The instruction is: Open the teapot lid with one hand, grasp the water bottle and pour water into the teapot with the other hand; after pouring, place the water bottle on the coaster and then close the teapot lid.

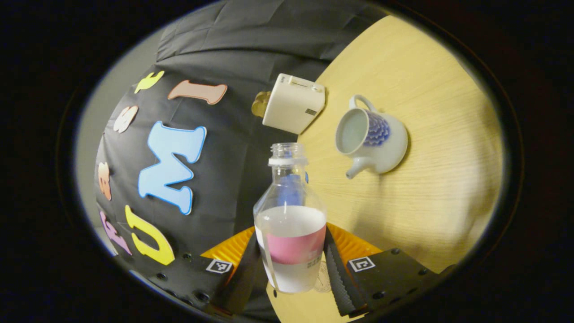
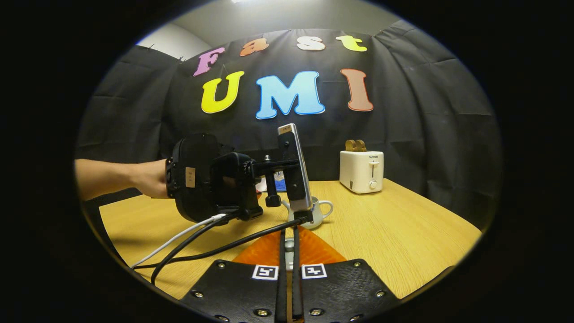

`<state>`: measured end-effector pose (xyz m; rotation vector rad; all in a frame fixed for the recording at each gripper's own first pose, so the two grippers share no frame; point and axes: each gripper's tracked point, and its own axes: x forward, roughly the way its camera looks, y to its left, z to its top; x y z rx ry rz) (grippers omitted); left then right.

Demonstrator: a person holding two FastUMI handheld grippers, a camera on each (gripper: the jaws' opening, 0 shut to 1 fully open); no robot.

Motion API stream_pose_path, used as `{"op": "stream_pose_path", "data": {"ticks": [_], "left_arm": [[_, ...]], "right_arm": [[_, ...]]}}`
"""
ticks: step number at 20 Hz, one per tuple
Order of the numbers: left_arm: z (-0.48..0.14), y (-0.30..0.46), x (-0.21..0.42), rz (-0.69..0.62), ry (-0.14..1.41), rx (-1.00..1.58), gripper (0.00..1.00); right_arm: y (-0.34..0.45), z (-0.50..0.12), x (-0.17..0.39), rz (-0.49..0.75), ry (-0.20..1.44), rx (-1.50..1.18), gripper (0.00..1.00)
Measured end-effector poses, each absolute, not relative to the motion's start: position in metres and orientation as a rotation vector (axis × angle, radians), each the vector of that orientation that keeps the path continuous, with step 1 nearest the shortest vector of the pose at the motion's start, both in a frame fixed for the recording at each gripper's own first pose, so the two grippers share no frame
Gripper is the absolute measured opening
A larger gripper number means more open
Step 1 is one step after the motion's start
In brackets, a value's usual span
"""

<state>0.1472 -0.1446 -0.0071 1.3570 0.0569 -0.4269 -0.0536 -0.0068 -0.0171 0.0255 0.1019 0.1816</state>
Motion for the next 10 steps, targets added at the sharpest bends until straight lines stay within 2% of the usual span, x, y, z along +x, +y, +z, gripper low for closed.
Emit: {"op": "stream_pose_path", "data": {"ticks": [10], "left_arm": [[0.009, -0.152, 0.15, -0.466, 0.089, 1.581, 0.84]], "right_arm": [[-0.004, -0.023, -0.056, 0.211, 0.148, 0.058, 0.05]]}}
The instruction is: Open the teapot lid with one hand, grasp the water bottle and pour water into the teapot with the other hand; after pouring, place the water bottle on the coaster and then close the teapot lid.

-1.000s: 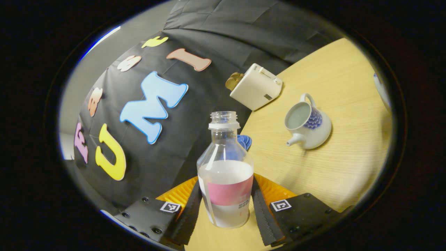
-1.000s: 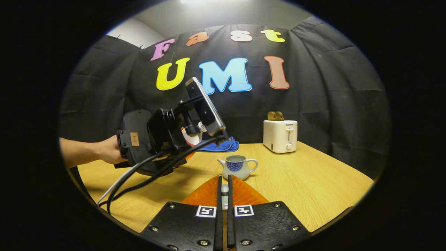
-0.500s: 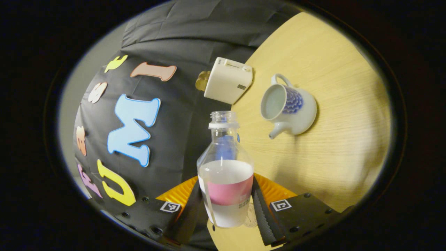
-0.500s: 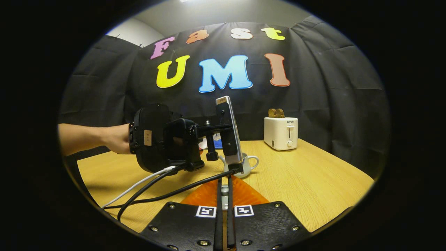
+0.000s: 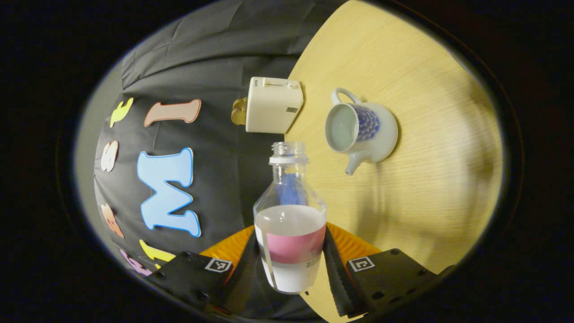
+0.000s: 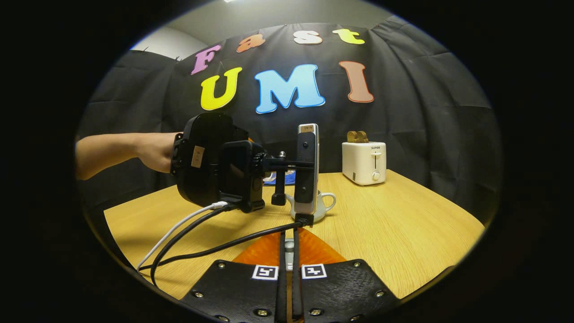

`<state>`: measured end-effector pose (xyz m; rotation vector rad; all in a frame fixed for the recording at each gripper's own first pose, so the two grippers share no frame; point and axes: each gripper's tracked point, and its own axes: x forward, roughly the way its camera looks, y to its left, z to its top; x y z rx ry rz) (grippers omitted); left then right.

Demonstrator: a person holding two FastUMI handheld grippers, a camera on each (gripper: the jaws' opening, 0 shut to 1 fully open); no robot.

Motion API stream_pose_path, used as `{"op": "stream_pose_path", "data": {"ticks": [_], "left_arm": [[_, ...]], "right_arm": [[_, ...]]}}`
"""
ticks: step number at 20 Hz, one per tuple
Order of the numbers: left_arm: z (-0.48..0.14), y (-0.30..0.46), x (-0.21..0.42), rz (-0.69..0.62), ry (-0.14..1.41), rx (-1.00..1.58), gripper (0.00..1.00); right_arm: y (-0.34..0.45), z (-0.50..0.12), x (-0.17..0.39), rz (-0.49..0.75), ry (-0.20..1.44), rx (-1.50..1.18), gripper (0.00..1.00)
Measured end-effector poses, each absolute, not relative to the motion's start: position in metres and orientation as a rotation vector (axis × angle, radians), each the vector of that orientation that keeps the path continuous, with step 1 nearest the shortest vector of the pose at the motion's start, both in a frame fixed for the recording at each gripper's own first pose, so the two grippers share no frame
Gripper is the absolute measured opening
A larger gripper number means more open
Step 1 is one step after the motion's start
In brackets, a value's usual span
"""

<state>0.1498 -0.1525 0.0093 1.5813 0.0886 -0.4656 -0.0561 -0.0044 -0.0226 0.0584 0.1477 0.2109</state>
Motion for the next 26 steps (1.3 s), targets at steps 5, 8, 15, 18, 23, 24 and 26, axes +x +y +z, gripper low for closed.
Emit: {"op": "stream_pose_path", "data": {"ticks": [5, 8, 15, 18, 23, 24, 26], "left_arm": [[0.019, -0.16, 0.154, -0.481, 0.092, 1.691, 0.83], [0.023, -0.16, 0.155, -0.482, 0.117, 1.748, 0.84], [0.022, -0.162, 0.155, -0.512, 0.158, 1.815, 0.84], [0.027, -0.167, 0.158, -0.515, 0.153, 1.849, 0.83], [0.026, -0.17, 0.157, -0.52, 0.167, 1.876, 0.83], [0.026, -0.17, 0.158, -0.524, 0.172, 1.878, 0.83], [0.025, -0.171, 0.158, -0.53, 0.177, 1.888, 0.84]], "right_arm": [[-0.003, -0.025, -0.055, 0.216, 0.164, 0.073, 0.05], [-0.003, -0.026, -0.056, 0.219, 0.173, 0.081, 0.05], [-0.002, -0.027, -0.055, 0.222, 0.188, 0.089, 0.05], [-0.003, -0.028, -0.054, 0.22, 0.19, 0.095, 0.05], [-0.004, -0.029, -0.053, 0.22, 0.199, 0.107, 0.05], [-0.004, -0.03, -0.053, 0.221, 0.2, 0.108, 0.05], [-0.004, -0.03, -0.053, 0.22, 0.202, 0.107, 0.05]]}}
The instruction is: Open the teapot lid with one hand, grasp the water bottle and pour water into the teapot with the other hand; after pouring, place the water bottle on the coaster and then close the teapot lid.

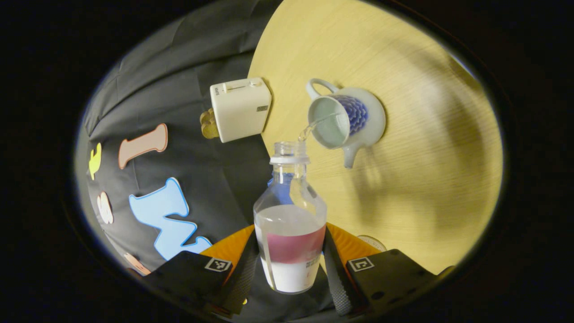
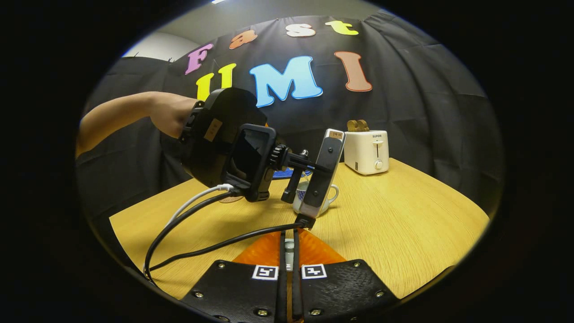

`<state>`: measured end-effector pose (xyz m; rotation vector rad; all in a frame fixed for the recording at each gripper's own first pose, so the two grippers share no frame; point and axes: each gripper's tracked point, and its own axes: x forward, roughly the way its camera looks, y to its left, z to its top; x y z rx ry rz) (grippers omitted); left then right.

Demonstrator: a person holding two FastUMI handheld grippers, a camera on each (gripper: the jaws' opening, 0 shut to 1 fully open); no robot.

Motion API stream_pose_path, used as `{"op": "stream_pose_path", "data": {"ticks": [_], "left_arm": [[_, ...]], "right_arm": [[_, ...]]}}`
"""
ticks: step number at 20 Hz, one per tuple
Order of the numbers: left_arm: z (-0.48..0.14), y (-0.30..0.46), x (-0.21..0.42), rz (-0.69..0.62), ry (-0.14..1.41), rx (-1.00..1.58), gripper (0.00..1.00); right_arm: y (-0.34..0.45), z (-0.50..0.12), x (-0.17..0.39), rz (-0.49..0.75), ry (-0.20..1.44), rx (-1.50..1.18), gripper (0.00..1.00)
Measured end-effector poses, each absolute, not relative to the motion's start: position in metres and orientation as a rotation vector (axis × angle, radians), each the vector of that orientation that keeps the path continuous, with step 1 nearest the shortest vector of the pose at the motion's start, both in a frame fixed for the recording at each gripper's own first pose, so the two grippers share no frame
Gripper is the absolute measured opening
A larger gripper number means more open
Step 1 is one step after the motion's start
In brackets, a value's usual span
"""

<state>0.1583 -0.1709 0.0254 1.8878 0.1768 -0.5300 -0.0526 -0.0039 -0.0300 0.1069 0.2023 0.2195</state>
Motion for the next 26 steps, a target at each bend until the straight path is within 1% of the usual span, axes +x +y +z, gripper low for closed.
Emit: {"op": "stream_pose_path", "data": {"ticks": [26], "left_arm": [[0.035, -0.182, 0.159, -0.523, 0.186, 2.008, 0.84]], "right_arm": [[-0.007, -0.033, -0.051, 0.213, 0.22, 0.125, 0.05]]}}
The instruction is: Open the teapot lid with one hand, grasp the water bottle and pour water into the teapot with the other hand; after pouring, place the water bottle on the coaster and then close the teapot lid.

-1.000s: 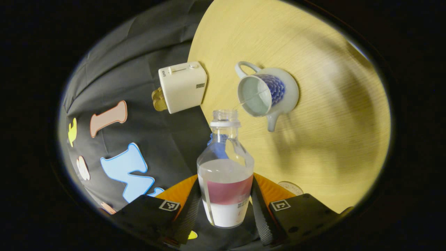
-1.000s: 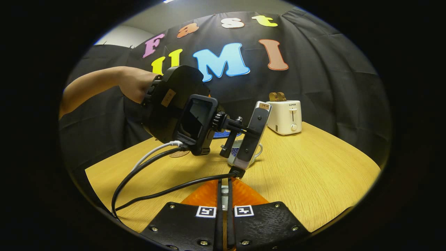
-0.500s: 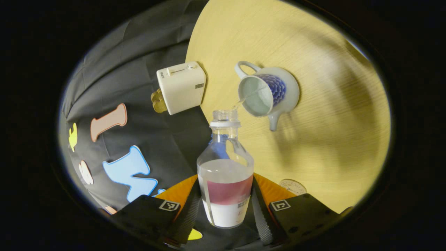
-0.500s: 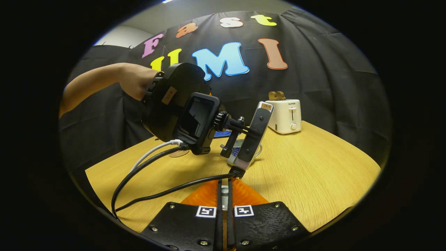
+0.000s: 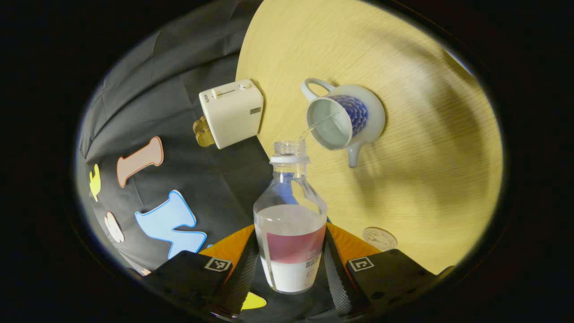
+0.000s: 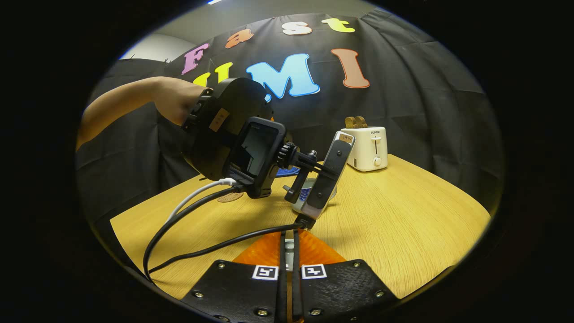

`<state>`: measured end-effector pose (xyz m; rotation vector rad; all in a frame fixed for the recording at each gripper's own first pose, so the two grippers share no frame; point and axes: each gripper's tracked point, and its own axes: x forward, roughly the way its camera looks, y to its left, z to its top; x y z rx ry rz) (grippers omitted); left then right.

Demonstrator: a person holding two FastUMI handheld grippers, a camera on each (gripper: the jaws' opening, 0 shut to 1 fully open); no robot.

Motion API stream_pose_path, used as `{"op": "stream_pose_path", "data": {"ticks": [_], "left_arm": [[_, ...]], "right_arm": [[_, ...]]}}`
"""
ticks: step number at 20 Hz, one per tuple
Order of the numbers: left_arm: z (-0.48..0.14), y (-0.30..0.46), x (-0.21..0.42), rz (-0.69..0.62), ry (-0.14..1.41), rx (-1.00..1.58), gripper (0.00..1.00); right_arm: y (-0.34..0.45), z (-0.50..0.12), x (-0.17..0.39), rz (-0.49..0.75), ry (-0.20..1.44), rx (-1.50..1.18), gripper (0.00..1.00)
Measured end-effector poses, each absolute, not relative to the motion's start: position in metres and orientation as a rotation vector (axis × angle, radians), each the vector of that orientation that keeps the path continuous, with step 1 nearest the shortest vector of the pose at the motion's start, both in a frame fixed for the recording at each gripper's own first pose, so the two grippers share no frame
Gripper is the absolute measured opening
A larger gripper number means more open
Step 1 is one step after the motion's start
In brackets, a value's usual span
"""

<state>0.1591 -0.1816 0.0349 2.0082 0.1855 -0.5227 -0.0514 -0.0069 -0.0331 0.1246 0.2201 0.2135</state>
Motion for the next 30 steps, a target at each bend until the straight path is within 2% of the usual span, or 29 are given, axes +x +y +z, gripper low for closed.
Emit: {"op": "stream_pose_path", "data": {"ticks": [24, 30], "left_arm": [[0.0405, -0.1844, 0.1592, -0.503, 0.151, 2.043, 0.84], [0.0327, -0.1869, 0.1603, -0.536, 0.144, 1.97, 0.84]], "right_arm": [[-0.0086, -0.0342, -0.0502, 0.206, 0.228, 0.128, 0.05], [-0.0088, -0.0334, -0.0521, 0.207, 0.224, 0.124, 0.05]]}}
